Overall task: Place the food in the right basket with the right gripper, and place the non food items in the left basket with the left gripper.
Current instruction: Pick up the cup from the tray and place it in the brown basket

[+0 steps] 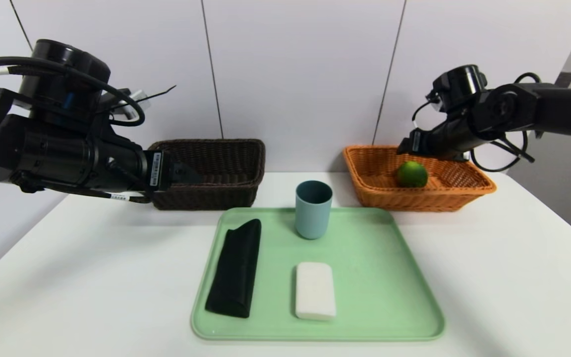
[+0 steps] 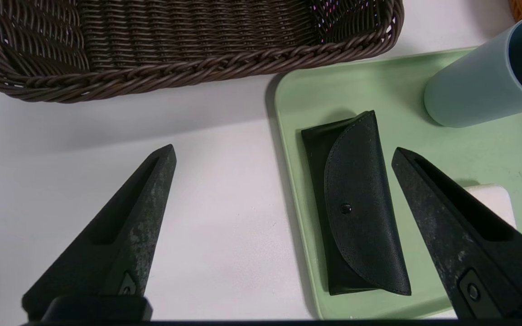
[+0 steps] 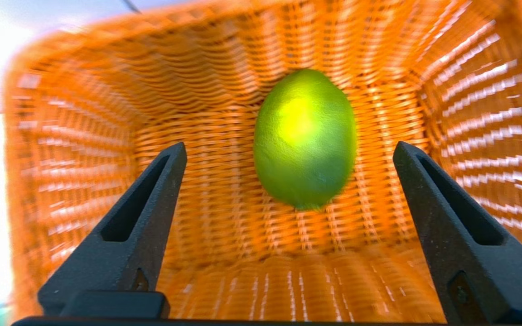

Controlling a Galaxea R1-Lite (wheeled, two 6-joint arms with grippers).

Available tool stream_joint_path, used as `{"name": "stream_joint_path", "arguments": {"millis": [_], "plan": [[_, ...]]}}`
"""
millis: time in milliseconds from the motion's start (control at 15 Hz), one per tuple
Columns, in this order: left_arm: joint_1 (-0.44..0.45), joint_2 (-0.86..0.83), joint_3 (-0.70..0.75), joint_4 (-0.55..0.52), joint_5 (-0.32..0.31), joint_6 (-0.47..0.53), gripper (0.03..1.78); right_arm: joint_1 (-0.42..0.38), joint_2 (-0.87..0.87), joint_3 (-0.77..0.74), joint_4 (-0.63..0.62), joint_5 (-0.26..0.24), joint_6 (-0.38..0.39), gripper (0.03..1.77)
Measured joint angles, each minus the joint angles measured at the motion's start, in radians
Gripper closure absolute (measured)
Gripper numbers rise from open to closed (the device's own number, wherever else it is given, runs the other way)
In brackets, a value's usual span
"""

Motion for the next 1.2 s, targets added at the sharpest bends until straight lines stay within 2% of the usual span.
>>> {"name": "stream_joint_path", "arguments": {"millis": [200, 467, 933, 1067, 1200], "plan": [[-0.002, -0.02, 0.007, 0.014, 0.001, -0.003, 0.12, 0.049, -0.101, 0.011, 0.058, 0.004, 0.003, 0.18], [-0.017, -0.063, 0.061, 0.018, 0.051, -0.007, 0.12, 0.18, -0.28, 0.106, 0.094, 0.005, 0.009, 0.14], [-0.024, -0.105, 0.084, 0.024, 0.054, -0.006, 0.12, 0.363, -0.528, 0.475, 0.084, -0.007, 0.009, 0.11], [-0.029, -0.112, 0.089, 0.023, 0.053, -0.007, 0.12, 0.404, -0.572, 0.599, 0.032, -0.009, 0.011, 0.11], [-0.033, -0.114, 0.09, 0.022, 0.053, -0.007, 0.12, 0.445, -0.601, 0.754, -0.082, -0.009, 0.01, 0.11]]}}
